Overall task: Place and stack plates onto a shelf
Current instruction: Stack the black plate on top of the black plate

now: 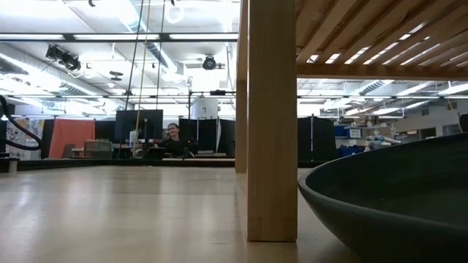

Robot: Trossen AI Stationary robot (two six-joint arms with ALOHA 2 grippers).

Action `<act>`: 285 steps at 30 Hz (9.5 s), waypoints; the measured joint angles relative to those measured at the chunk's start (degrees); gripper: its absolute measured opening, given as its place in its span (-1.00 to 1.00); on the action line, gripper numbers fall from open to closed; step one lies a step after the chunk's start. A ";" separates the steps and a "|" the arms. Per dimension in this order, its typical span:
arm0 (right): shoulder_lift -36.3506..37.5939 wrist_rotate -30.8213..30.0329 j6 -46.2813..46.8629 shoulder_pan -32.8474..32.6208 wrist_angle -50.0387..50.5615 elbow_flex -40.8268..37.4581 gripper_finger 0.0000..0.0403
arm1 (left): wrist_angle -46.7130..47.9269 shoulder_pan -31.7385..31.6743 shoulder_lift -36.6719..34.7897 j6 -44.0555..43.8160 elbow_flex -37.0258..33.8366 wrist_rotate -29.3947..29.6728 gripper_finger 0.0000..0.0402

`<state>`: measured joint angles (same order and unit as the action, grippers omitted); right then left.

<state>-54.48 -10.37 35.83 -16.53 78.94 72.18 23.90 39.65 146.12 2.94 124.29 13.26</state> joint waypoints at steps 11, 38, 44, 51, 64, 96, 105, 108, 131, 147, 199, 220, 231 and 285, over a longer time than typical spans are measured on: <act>0.00 0.04 0.00 0.00 0.00 0.02 0.15 | 1.15 -0.23 -0.02 -2.07 0.00 -0.22 -0.06; -0.02 0.04 -0.02 0.01 0.00 0.02 0.15 | 0.68 -1.19 0.00 -6.56 -0.02 2.60 -0.30; 0.00 0.04 -0.02 0.02 0.00 0.00 0.15 | 0.90 -1.12 0.00 -6.34 -0.02 2.23 -0.30; 0.00 0.04 -0.01 0.01 0.00 0.02 0.15 | 0.79 -1.12 0.00 -5.94 -0.04 1.34 -0.30; -0.02 0.04 -0.01 0.01 0.00 0.01 0.15 | 0.44 -1.25 0.00 -3.63 -0.07 -0.45 -0.30; 0.00 -0.33 -0.02 0.00 -0.02 0.02 0.15 | -0.76 -0.29 0.04 -4.08 -0.13 0.68 -0.30; -0.02 -0.48 -0.02 0.00 -0.02 0.02 0.15 | -1.81 -0.29 0.15 -4.20 -0.20 0.68 -0.30; -0.02 -0.44 -0.02 0.02 -0.03 0.01 0.15 | -1.91 -0.29 0.15 -4.20 -0.20 0.67 -0.30; 0.00 -0.42 -1.36 0.00 -0.04 0.02 0.15 | -2.75 -0.23 0.24 -3.91 -0.20 0.63 -0.30; -0.02 -0.02 -0.90 0.02 -0.04 0.02 0.15 | -6.88 -2.23 0.22 -3.60 -0.13 0.76 -0.30; -0.01 3.02 -0.85 0.01 -0.04 0.01 0.15 | 1.64 -2.26 -0.02 -5.29 -0.07 0.26 -0.91; -0.02 3.04 -0.87 0.00 -0.04 0.01 0.15 | 5.52 -2.24 -0.09 -5.18 5.82 4.99 -0.92; 0.00 3.04 -0.87 0.00 -0.04 0.02 0.15 | 5.51 -2.06 -0.26 -5.29 8.94 4.94 -0.92; 0.15 25.65 -4.99 0.00 -0.02 0.02 0.15 | -32.43 0.75 -4.22 -5.79 8.99 -6.09 -0.92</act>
<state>-54.33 15.28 30.84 -16.53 78.92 72.20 -8.53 40.39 141.90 -2.85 133.28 7.17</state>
